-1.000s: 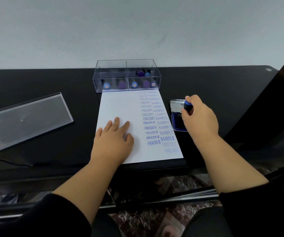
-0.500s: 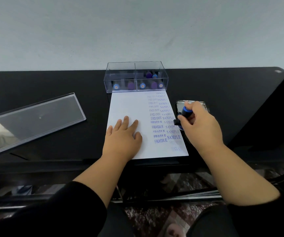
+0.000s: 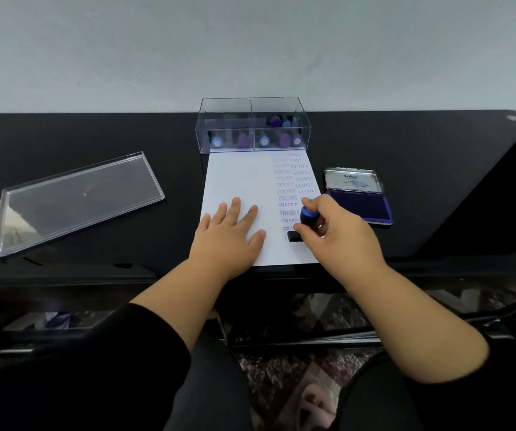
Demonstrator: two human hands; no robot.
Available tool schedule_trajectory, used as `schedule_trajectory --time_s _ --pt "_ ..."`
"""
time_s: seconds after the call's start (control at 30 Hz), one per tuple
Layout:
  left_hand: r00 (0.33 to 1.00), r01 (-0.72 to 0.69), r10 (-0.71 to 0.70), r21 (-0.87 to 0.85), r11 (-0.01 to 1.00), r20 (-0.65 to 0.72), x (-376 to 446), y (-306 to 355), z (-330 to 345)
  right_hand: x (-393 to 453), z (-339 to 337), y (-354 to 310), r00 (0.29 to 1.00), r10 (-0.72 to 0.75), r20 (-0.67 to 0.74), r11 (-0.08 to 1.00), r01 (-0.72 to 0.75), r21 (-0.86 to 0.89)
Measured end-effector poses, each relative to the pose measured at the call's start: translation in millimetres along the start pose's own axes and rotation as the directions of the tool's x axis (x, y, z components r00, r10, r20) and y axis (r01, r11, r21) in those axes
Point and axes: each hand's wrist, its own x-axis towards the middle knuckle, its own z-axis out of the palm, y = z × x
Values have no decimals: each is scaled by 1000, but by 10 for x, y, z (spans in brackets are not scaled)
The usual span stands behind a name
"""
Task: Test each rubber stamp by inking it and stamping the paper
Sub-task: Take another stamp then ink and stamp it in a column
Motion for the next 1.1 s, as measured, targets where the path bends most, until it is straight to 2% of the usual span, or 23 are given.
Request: schedule_trajectory --time_s 0.37,0.73,0.83,1.1 --pt "999 0 0 -4 1000 -49 -29 -6 35 -35 57 -30 998 -25 63 999 27 -30" --pt "998 4 -7 -37 999 -66 -28 -5 43 -72 111 -50 999 -30 30 999 31 -36" --pt "998 5 -7 -33 999 -62 -32 -4 33 -75 91 -41 1000 3 20 1000 -3 21" --pt "998 7 -10 -45 999 -58 -38 -3 28 -5 -119 38 981 157 -118 968 -128 218"
